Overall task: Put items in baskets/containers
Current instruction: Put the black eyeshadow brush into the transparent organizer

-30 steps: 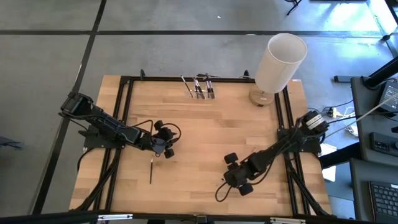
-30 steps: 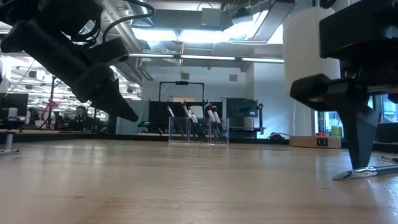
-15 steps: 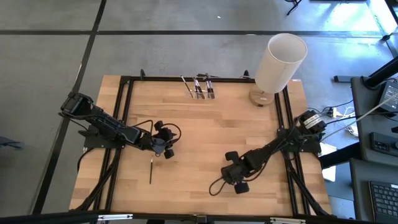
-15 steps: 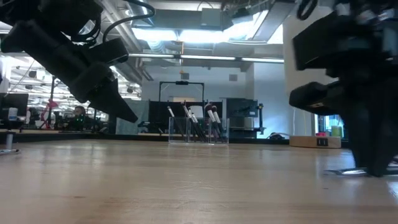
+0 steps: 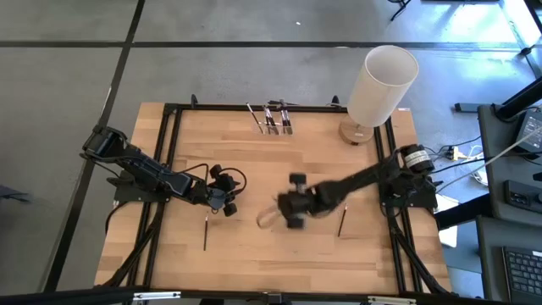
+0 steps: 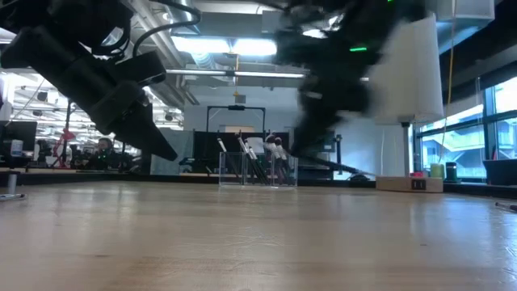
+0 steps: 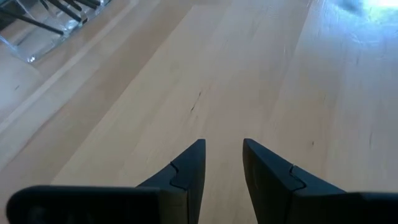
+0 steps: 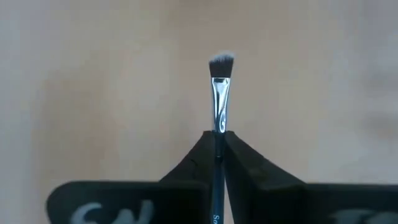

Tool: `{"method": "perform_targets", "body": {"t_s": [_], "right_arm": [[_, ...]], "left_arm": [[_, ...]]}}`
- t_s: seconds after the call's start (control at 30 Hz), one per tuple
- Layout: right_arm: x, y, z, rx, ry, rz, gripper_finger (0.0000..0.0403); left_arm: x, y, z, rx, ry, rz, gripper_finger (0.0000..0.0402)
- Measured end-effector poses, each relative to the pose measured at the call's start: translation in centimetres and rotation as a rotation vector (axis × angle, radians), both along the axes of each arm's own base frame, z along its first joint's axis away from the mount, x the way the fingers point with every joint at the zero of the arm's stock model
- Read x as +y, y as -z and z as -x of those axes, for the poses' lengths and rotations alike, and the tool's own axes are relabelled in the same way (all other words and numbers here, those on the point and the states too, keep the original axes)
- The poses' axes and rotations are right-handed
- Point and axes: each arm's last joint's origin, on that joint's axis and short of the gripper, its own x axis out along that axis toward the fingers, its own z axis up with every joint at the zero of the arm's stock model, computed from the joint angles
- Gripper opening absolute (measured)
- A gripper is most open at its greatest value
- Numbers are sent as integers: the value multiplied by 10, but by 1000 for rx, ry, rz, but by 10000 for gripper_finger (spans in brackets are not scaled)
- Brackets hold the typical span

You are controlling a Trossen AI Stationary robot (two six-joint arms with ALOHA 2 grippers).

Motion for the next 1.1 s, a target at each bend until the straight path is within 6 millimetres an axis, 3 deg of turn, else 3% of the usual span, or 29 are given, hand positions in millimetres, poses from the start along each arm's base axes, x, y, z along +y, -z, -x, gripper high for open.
{"method": "perform_targets", "body": {"t_s": [0.23, 0.37, 0.5, 0.63, 0.9, 1.1], "right_arm": [[-109, -36, -42, -434, 124, 40, 38], [-183, -55, -39, -676, 214, -33, 34], [-231, -56, -28, -753, 226, -134, 30], [-249, -38, -29, -728, 226, -90, 33], [-259, -17, -36, -724, 300, 21, 36], [-261, -17, -35, -710, 320, 80, 37]], "left_arm": [[-1, 4, 5, 29, -52, 39, 102], [0, 8, 10, 69, -90, 55, 102], [2, 14, 16, 93, -110, 62, 102], [5, 20, 23, 88, -152, 67, 102], [7, 26, 29, 55, -218, 104, 102], [8, 26, 29, 50, -224, 96, 102]]}}
